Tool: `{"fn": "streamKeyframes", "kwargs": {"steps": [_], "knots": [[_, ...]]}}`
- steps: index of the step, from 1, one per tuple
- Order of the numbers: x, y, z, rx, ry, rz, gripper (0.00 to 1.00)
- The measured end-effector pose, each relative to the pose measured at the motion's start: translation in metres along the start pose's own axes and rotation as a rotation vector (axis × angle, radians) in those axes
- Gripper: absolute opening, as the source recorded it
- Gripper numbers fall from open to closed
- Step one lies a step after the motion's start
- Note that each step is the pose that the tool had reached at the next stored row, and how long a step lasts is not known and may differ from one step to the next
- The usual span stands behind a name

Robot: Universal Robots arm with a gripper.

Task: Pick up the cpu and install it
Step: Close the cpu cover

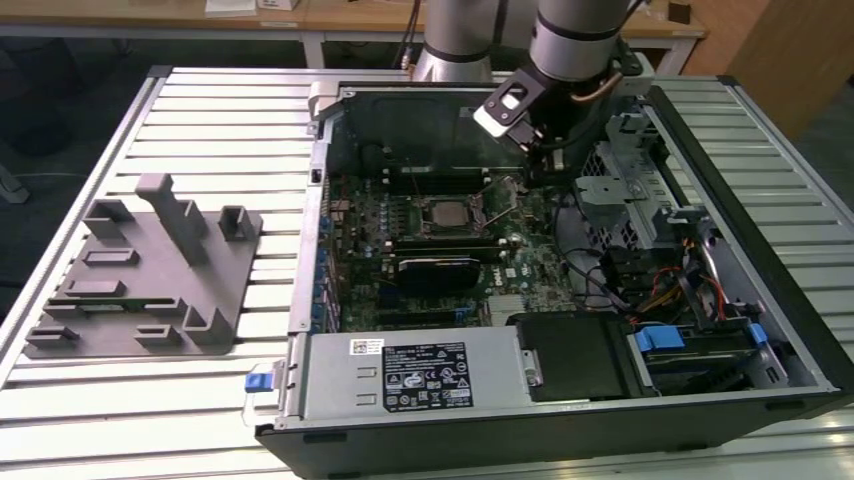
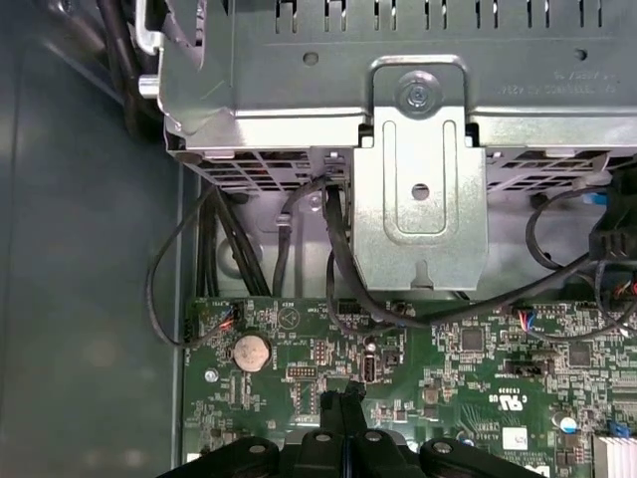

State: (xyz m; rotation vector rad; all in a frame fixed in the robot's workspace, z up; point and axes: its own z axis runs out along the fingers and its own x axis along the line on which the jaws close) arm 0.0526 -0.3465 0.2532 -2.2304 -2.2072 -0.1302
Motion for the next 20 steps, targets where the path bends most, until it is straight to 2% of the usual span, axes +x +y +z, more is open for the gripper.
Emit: {"fn": "streamKeyframes", "kwargs": {"steps": [11,20], "knots": [[-0.0005,0.0006,0.0093,0.0008,-0.0007,0.009,0.11],[-0.0006,0.0005,0.0101,0.0014,-0.0007,0.01,0.11]]}}
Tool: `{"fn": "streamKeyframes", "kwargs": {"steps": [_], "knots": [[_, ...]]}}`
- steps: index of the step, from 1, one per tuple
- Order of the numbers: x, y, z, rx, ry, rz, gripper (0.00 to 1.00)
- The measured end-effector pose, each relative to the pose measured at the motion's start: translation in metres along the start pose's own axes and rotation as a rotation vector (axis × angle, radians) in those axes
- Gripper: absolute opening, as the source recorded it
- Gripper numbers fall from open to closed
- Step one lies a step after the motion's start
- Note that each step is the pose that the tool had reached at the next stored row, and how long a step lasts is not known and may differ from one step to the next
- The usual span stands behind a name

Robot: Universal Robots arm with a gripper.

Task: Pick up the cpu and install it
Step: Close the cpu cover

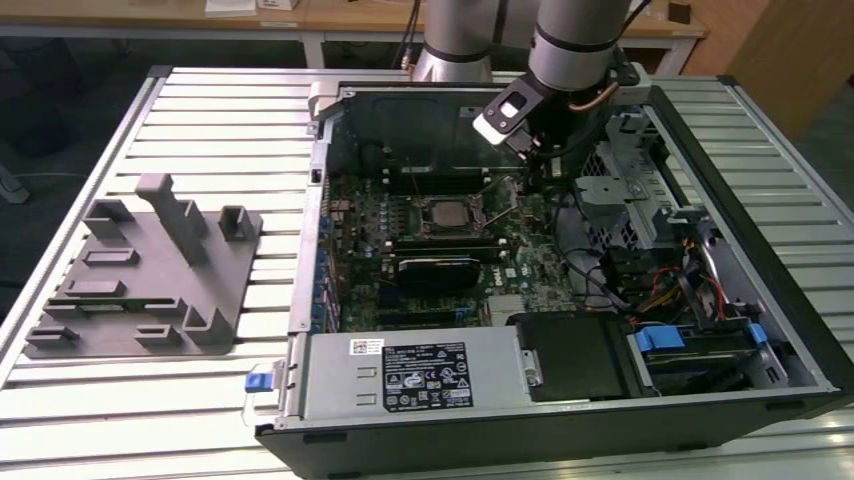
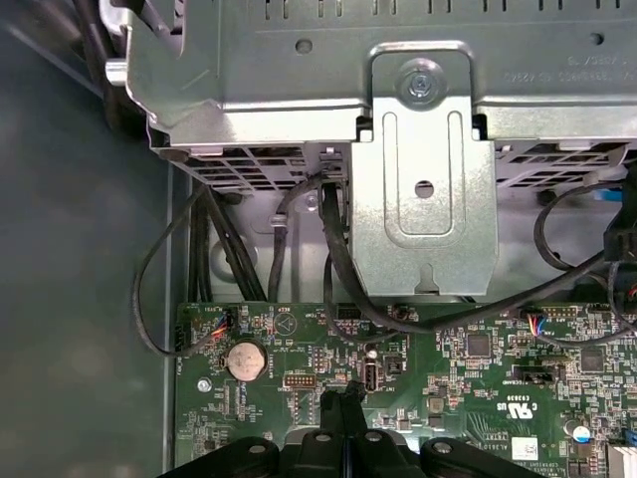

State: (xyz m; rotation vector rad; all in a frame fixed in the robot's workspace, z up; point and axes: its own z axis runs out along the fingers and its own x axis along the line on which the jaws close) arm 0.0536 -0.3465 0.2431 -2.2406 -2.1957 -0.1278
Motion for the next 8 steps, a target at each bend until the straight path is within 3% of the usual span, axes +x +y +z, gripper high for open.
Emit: {"fn": "streamKeyframes", "kwargs": {"steps": [8], "knots": [[-0.0002,-0.0082,-0.0002,0.0,0.0013,0.001,0.11]]}}
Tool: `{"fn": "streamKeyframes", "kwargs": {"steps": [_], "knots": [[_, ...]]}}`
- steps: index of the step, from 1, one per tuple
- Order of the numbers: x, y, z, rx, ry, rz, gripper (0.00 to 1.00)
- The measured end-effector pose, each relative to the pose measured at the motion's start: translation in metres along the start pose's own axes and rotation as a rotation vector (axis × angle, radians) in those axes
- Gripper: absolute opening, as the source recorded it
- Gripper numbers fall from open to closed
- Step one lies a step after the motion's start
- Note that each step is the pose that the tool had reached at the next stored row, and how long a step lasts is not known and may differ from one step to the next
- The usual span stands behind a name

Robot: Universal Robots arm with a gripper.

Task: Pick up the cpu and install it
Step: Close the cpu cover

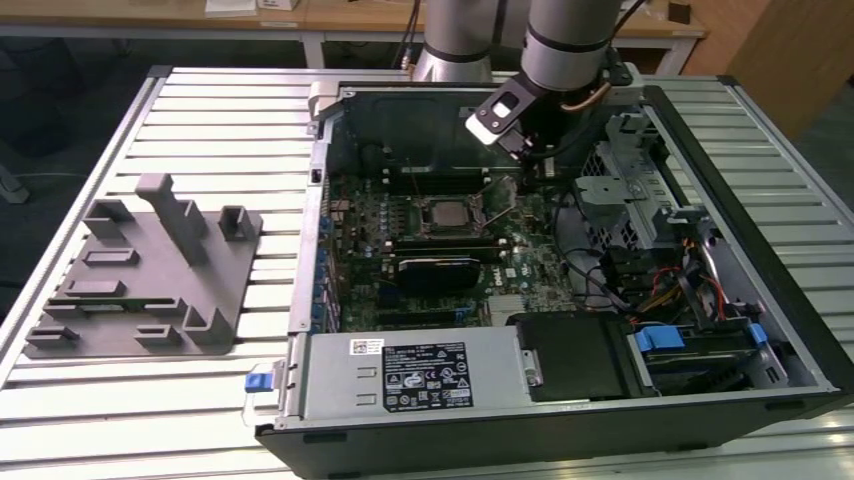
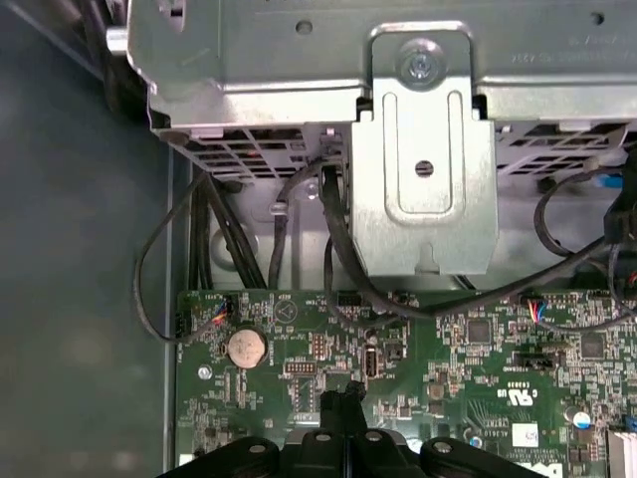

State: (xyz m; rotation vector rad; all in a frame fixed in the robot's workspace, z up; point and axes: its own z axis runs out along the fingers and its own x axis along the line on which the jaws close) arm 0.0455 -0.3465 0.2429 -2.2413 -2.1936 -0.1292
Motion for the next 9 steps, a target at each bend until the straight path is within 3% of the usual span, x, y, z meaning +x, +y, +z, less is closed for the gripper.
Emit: {"fn": "streamKeyframes", "kwargs": {"steps": [9], "knots": [[-0.0003,-0.0139,-0.0008,-0.0002,0.0005,0.004,0.11]]}}
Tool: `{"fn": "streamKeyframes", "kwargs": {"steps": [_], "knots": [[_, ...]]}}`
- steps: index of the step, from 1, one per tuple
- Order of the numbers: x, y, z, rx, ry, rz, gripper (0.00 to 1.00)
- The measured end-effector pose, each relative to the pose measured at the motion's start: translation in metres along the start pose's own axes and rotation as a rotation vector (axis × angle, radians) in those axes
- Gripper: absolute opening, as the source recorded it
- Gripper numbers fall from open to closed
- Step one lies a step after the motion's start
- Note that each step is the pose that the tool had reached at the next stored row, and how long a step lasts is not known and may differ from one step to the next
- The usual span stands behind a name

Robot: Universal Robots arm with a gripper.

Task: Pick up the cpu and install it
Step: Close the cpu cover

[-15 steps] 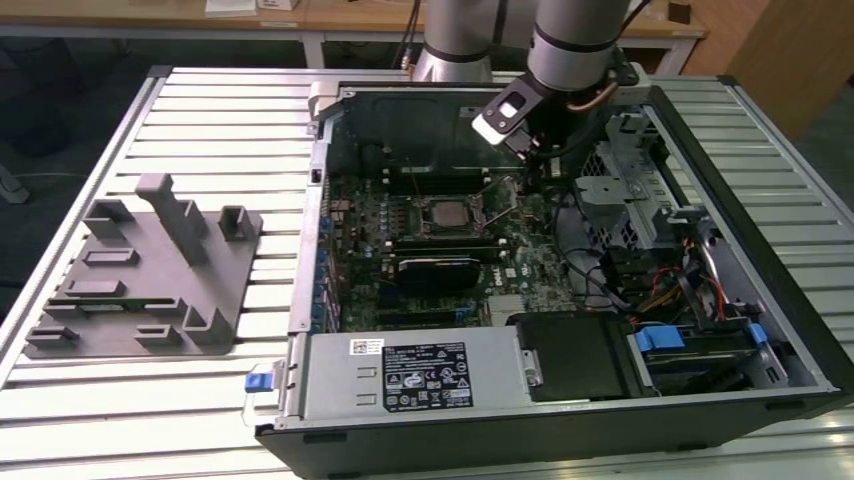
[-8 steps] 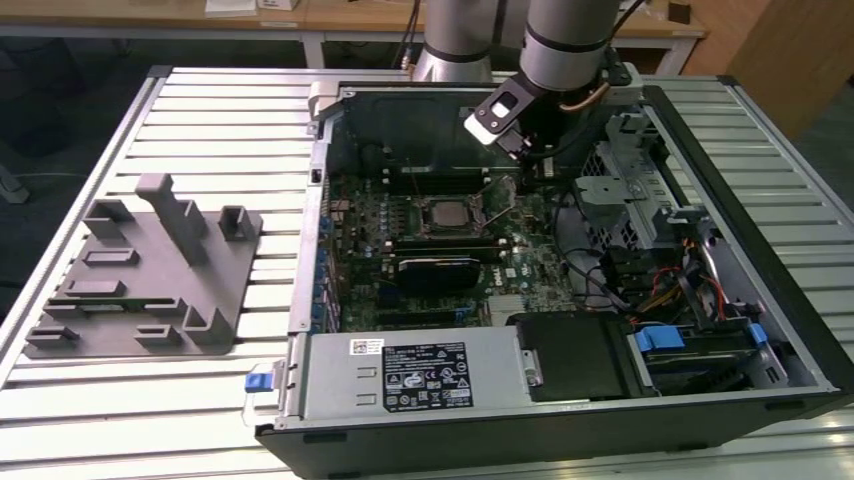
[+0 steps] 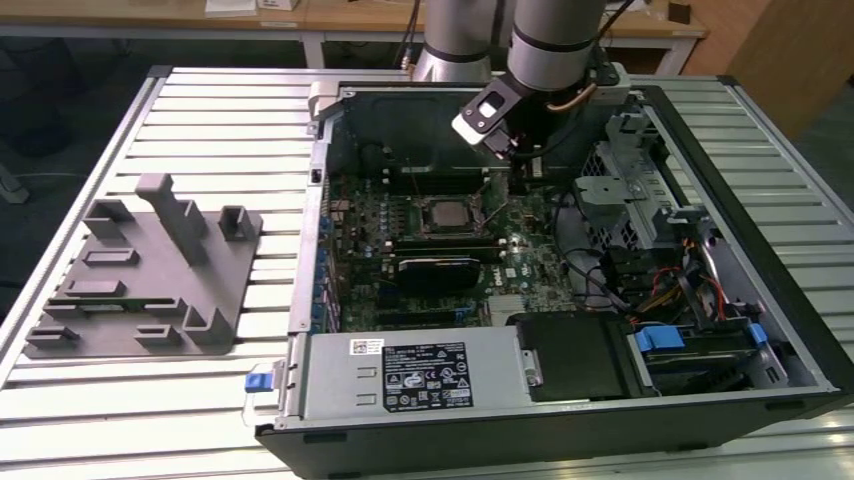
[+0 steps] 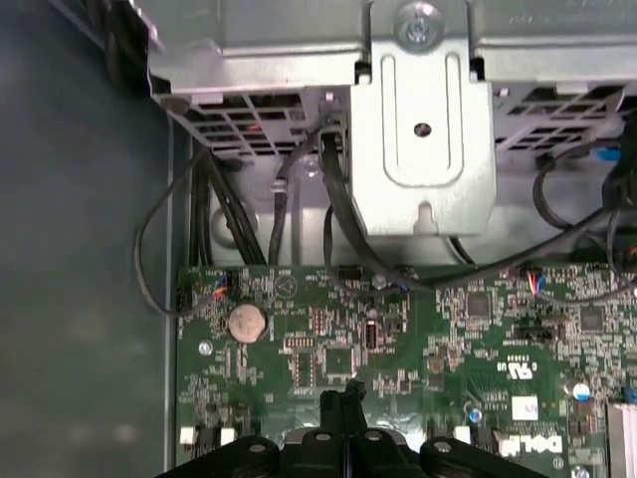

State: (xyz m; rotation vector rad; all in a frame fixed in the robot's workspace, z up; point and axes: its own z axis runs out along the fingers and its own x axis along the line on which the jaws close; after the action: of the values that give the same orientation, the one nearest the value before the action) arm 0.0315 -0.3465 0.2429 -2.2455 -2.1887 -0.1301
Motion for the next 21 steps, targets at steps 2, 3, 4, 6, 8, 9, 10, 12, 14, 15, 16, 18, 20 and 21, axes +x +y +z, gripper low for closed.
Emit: {"fn": "streamKeyframes", "kwargs": {"steps": [2,3,4,6,8,9,10,12,14,15,16,18,20,21], "knots": [[-0.0001,-0.0036,-0.0002,-0.0001,0.0,0.001,0.11],[-0.0001,-0.0055,-0.0003,-0.0001,0.0,0.002,0.11],[-0.0002,-0.0075,-0.0004,-0.0002,-0.0001,0.003,0.11],[-0.0003,-0.0115,-0.0007,-0.0003,-0.0002,0.004,0.11],[-0.0004,-0.0155,-0.0009,-0.0004,-0.0003,0.006,0.11],[-0.0004,-0.018,-0.001,-0.0005,-0.0003,0.007,0.11],[-0.0005,-0.0204,-0.0012,-0.0005,-0.0004,0.008,0.11],[-0.0006,-0.0252,-0.0015,-0.0006,-0.0006,0.011,0.11],[-0.0007,-0.0297,-0.0017,-0.0008,-0.0006,0.013,0.11],[-0.0007,-0.0318,-0.0018,-0.0009,-0.0007,0.014,0.11],[-0.0008,-0.0338,-0.0019,-0.0009,-0.0007,0.015,0.11],[-0.0009,-0.0374,-0.0022,-0.001,-0.0009,0.017,0.11],[-0.001,-0.0408,-0.0023,-0.0011,-0.0009,0.019,0.11],[-0.001,-0.0422,-0.0024,-0.0012,-0.001,0.02,0.11]]}}
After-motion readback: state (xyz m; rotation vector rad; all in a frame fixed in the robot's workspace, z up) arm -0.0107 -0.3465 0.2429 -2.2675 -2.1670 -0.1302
